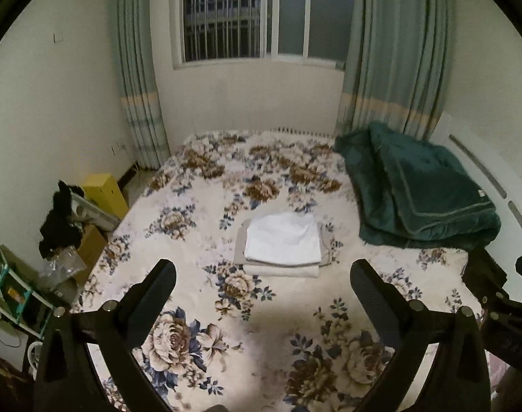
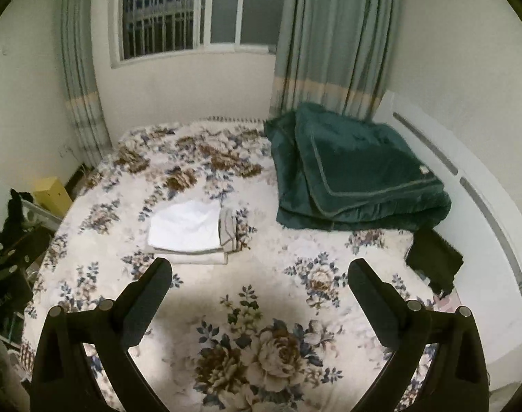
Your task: Fold small clothes
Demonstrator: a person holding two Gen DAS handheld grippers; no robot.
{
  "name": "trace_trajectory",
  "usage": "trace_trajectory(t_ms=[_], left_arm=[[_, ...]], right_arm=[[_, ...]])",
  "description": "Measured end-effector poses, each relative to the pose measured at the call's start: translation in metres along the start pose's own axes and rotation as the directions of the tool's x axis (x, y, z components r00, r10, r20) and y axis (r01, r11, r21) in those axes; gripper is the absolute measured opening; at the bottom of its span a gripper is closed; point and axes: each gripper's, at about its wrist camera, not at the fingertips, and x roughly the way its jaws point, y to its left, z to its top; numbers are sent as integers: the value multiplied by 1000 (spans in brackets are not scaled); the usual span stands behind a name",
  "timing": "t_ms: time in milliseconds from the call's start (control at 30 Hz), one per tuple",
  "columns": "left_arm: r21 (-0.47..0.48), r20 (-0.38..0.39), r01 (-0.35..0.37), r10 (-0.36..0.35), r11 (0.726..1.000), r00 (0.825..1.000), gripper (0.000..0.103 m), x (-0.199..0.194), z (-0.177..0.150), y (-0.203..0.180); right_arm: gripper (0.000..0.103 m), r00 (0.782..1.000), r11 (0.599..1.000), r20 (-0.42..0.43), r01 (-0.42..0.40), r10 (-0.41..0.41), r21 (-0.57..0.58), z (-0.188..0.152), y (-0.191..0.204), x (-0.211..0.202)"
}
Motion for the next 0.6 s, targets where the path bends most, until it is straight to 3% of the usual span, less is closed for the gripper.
trace_trajectory(t_ms=[333,600], left_arm=[[-20,73,-3,4,1000,997,103,-73,-6,-6],[-25,100,-23,25,999,995,103,-93,-9,-8]], right_arm=[[103,991,997,109,-72,74,-19,4,-19,-98],[103,985,994,131,-109,112,-30,2,-25,-123]])
